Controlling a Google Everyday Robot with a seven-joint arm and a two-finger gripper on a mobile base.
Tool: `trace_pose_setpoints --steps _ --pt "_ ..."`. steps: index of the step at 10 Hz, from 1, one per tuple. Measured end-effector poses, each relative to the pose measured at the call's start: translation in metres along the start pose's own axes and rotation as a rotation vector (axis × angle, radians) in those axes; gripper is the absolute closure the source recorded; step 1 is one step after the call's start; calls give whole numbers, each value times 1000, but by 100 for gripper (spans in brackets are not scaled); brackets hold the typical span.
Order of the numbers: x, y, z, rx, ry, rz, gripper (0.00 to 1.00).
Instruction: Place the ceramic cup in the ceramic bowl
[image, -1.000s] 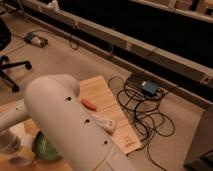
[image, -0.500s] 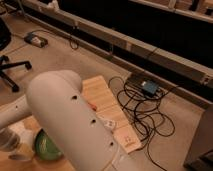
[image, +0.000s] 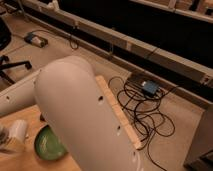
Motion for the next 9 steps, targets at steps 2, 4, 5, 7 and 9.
trace_pose_setpoints --steps 2,4,5,7,9 --pt "6 23 -6 13 -14 55 100" --pt "13 53 7 28 -41 123 100" --pt "15 61 14 32 -50 142 100" --pt "23 84 45 39 -90 202 100" --pt "32 90 69 50 -134 246 100"
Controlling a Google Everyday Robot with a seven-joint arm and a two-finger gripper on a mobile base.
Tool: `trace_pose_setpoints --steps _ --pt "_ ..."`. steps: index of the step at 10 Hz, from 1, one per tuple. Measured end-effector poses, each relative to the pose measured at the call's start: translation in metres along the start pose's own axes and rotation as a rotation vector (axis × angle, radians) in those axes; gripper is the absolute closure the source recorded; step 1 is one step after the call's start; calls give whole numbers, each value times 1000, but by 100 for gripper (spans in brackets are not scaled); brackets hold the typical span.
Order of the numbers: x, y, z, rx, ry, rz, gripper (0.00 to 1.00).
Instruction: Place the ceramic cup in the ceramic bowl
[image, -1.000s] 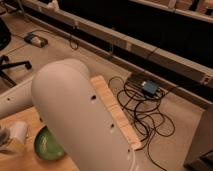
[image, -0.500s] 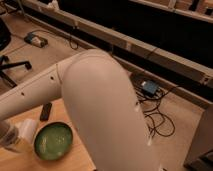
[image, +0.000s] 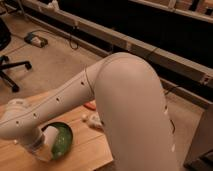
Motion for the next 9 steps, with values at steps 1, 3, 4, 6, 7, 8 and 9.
trace_pose_setpoints --steps 1,3,4,6,7,8,9 --pt "4 -1 3 2 -12 11 100" --pt "11 -4 -4 8 -20 18 100" --pt "15 -7 -9 6 -20 19 100" --pt "19 -12 -10 0 -29 19 100" --pt "19 -13 -10 1 -28 19 96" --pt "20 -14 -17 12 -31 29 86" --pt "21 -15 -29 18 -34 42 75"
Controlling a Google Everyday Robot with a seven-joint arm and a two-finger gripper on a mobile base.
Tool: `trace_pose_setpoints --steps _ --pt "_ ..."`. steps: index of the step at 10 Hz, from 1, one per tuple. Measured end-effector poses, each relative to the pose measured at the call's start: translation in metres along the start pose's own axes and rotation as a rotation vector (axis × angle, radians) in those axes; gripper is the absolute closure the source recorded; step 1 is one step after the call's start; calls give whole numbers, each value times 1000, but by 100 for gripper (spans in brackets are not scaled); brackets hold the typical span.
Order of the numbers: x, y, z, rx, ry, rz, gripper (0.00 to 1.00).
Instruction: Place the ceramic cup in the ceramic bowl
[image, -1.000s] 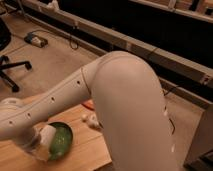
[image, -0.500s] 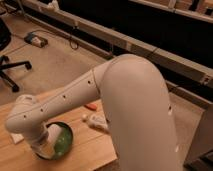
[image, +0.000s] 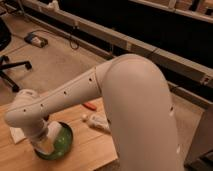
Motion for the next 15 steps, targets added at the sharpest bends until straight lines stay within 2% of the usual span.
trace_pose_setpoints --steps 2,4,5,15 --pt "3 -3 -22 7 -5 19 57" --pt "8 -4 -32 12 -15 40 36" --pt "6 -3 -32 13 -14 40 31" --pt "14 8 -19 10 13 18 30"
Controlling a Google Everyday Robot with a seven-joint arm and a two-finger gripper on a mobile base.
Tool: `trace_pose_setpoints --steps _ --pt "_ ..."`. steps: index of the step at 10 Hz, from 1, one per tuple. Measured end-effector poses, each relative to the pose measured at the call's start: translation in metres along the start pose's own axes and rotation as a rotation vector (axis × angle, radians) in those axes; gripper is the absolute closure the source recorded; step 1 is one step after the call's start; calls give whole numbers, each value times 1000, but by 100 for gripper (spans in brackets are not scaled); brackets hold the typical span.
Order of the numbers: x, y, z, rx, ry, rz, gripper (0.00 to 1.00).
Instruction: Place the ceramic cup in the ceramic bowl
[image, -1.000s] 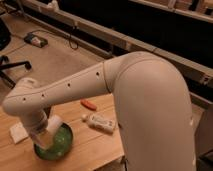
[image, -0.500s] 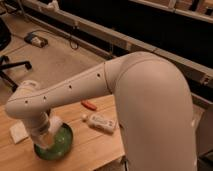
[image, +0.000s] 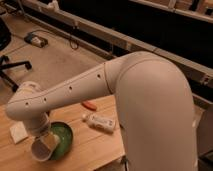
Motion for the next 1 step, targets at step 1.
trace_pose_setpoints --steps 1 --pt "0 0 2 2 2 -3 30"
